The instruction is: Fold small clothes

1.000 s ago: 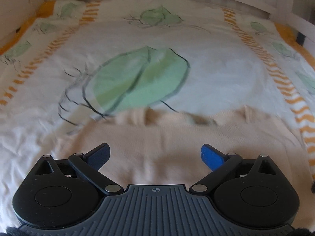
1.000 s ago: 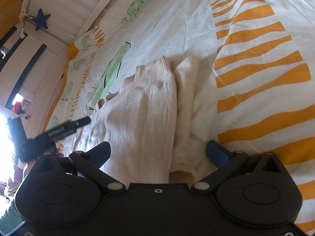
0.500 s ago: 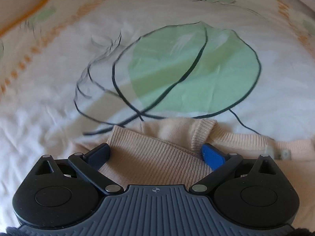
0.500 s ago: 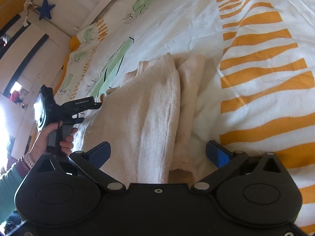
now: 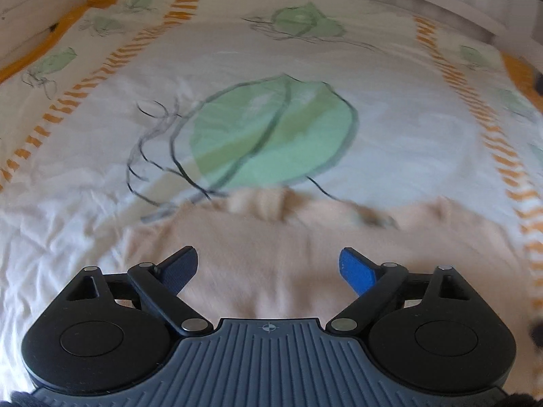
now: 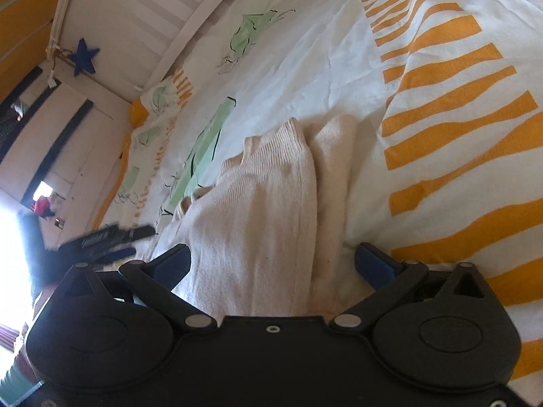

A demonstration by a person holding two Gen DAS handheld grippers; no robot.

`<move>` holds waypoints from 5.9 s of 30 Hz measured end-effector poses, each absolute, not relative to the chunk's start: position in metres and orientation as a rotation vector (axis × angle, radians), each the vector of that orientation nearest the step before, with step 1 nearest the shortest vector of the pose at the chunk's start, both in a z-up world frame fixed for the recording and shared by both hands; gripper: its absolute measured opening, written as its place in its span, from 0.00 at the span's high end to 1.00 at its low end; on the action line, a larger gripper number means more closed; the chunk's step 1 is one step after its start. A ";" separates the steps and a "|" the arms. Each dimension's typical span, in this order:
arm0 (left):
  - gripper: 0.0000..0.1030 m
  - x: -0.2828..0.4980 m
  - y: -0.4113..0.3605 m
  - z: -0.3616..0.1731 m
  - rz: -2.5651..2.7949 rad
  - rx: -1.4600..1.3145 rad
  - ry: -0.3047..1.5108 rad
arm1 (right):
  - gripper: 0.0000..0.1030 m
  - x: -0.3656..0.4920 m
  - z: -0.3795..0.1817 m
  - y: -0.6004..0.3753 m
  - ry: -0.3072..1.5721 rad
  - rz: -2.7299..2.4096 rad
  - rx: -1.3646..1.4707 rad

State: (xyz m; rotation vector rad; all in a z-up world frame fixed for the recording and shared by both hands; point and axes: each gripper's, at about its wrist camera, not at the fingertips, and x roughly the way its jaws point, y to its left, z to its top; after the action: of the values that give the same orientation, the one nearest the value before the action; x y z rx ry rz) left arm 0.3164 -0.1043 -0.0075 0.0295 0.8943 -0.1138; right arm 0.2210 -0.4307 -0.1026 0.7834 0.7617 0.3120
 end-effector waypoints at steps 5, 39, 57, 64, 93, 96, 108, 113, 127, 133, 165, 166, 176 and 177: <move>0.11 0.290 -0.121 -0.023 -0.179 0.058 0.955 | 0.00 0.221 -0.103 -0.429 0.731 0.324 0.768; 0.11 0.236 0.014 -0.005 -0.082 -0.008 0.962 | 0.74 0.217 -0.050 -0.379 0.787 0.181 0.598; 0.11 0.226 0.116 -0.015 -0.078 -0.133 0.943 | 0.75 0.283 -0.008 -0.179 0.886 0.304 0.353; 0.11 0.227 0.137 -0.024 -0.082 -0.166 0.962 | 0.75 0.284 -0.026 -0.113 0.940 0.287 0.150; 0.11 0.265 0.091 -0.003 -0.195 -0.084 0.973 | 0.35 0.177 -0.024 -0.107 0.651 0.475 -0.129; 0.11 0.268 0.087 -0.003 -0.204 -0.095 0.994 | 0.30 0.163 -0.033 -0.081 0.612 0.495 -0.259; 0.11 0.271 0.077 -0.005 -0.169 -0.063 1.035 | 0.59 0.163 -0.060 -0.056 0.604 0.474 -0.422; 0.11 0.272 0.074 -0.004 -0.174 -0.053 1.039 | 0.88 0.172 -0.051 -0.077 0.616 0.429 -0.290; 0.11 0.303 0.045 -0.013 -0.350 -0.248 1.157 | 0.88 0.175 -0.028 -0.138 0.580 0.349 0.007; 0.11 0.320 0.027 -0.032 -0.359 -0.302 1.218 | 0.88 0.174 -0.027 -0.148 0.576 0.346 0.040; 0.85 0.355 0.044 -0.039 -0.392 -0.180 1.084 | 0.86 0.180 -0.050 -0.065 0.620 0.486 -0.063; 0.81 0.358 0.047 -0.049 -0.385 -0.196 1.092 | 0.84 0.182 -0.056 -0.060 0.643 0.499 -0.071; 0.72 0.350 0.078 -0.018 -0.245 -0.162 0.940 | 0.42 0.154 -0.036 -0.080 0.563 0.576 -0.044; 0.71 0.344 0.081 -0.010 -0.235 -0.152 0.915 | 0.39 0.152 -0.031 -0.088 0.544 0.562 -0.029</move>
State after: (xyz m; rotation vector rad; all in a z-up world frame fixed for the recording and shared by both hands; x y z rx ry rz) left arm 0.3444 0.0813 -0.0098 -0.1518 0.9148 -0.2348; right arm 0.1518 -0.0884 -0.0313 -0.0293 0.5439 0.5624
